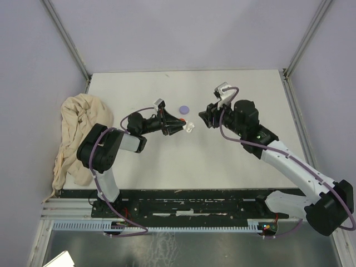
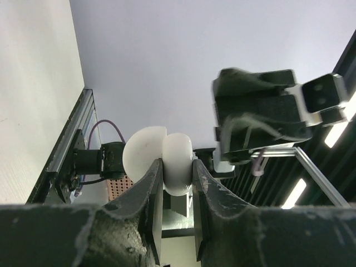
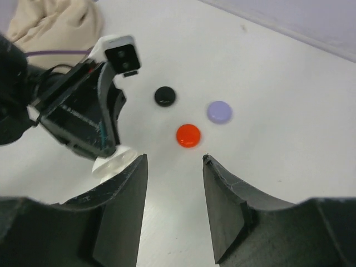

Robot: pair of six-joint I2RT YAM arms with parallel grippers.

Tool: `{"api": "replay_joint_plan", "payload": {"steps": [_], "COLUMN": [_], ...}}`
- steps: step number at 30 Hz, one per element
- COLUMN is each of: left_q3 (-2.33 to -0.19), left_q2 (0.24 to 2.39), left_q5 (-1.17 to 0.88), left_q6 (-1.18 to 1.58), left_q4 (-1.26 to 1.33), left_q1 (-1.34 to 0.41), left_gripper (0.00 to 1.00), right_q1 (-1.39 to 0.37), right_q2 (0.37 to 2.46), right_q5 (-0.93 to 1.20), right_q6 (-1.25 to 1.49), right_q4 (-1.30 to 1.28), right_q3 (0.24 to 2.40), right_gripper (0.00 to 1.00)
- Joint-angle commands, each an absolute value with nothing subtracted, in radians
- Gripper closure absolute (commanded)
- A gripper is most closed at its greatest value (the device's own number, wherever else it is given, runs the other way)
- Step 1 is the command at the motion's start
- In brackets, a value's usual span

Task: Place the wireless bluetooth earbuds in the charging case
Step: Place the earbud in the charging case, then adjust the earbud at the center of the board.

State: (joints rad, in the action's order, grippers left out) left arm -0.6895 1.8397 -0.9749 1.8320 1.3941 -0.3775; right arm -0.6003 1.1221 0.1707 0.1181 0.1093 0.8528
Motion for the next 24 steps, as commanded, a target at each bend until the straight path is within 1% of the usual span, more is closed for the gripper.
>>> {"api": "replay_joint_plan", "payload": {"steps": [1,4,8,10,12,14,15,16,24], "left_q3": [-0.700,-0.714,-0.736,-0.742,-0.746,-0.748,-0.750,-0.752,-0.762], "left_q2": [1.793,1.757,1.732,1.738,1.747,1.757,1.761,1.764,1.772], "left_q5": [-0.907,-0.867,-0.824,-0.814,-0.808,-0.803,-0.801,-0.799,-0.805], "left_q6": [1.738,1.631,1.555,1.555,1.559,1.563,1.564,1.564,1.565], "left_q4": [1.291,1.130,1.022,1.017,1.023,1.027,1.029,1.029,1.029], "left_q1": [-0.377,-0.377,-0.376,-0.377,-0.377,-0.377,-0.378,-0.378,-0.381], "left_gripper": [0.97,0.97,0.97,0.97,0.97,0.97,0.97,0.97,0.97], "right_q1": [-0.601,-0.601,-0.602,-0.604,-0.604,-0.607,-0.610,-0.613,-0.640], "right_q2": [1.198,1.300,1.359,1.377,1.398,1.419,1.427,1.435,1.494], "right_q5": [-0.126,-0.169,-0.163,-0.157,-0.145,-0.127,-0.114,-0.110,-0.097], "right_q6": [0.153,0.148,0.175,0.187,0.194,0.194,0.194,0.195,0.203], "right_q4": [-0.342,-0.563,-0.624,-0.638,-0.651,-0.658,-0.661,-0.663,-0.652], "right_q3": [1.144,1.277,1.292,1.293,1.293,1.293,1.293,1.293,1.306], "right_gripper": [0.47,0.42,0.35,0.28,0.19,0.15,0.09,0.06,0.04]}}
